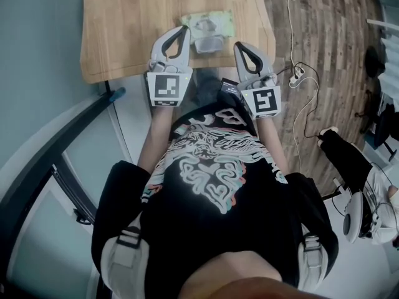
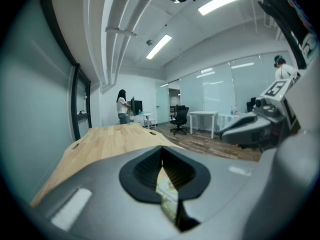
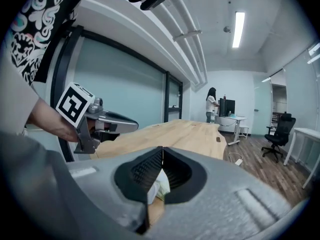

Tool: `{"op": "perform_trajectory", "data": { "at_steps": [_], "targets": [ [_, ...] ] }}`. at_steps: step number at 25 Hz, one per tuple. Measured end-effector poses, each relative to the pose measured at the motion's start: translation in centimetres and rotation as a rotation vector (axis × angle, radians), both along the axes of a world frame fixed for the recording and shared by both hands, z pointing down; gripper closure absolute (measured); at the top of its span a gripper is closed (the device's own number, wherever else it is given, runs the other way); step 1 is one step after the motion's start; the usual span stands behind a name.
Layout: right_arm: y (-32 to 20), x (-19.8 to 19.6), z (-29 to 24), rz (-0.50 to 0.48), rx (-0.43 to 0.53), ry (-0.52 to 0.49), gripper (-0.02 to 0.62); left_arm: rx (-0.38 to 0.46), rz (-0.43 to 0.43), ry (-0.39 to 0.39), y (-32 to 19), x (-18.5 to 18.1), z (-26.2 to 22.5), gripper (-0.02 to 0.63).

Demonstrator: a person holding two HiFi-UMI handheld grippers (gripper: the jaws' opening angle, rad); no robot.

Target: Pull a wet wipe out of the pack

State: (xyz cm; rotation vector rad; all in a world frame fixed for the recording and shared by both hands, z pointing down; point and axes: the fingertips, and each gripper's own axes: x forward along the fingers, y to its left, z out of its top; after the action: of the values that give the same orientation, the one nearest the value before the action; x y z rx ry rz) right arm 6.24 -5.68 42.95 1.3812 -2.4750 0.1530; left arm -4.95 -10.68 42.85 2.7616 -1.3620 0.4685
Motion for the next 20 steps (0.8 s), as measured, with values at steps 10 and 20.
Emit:
{"op": "perform_trajectory", "data": {
  "at_steps": [10, 20],
  "targets": [
    [-1.2, -1.0, 3.9, -0.058, -0.068, 0.038, 0.589, -0.083, 0.049, -0.048, -0.5, 1.1, 4.3, 0.618],
    [-2.5, -1.3, 7.6, -0.092, -0.143, 0.058, 0.529, -0.180, 0.106, -0.078, -0.9, 2.5, 8.0, 0.600]
  ]
}}
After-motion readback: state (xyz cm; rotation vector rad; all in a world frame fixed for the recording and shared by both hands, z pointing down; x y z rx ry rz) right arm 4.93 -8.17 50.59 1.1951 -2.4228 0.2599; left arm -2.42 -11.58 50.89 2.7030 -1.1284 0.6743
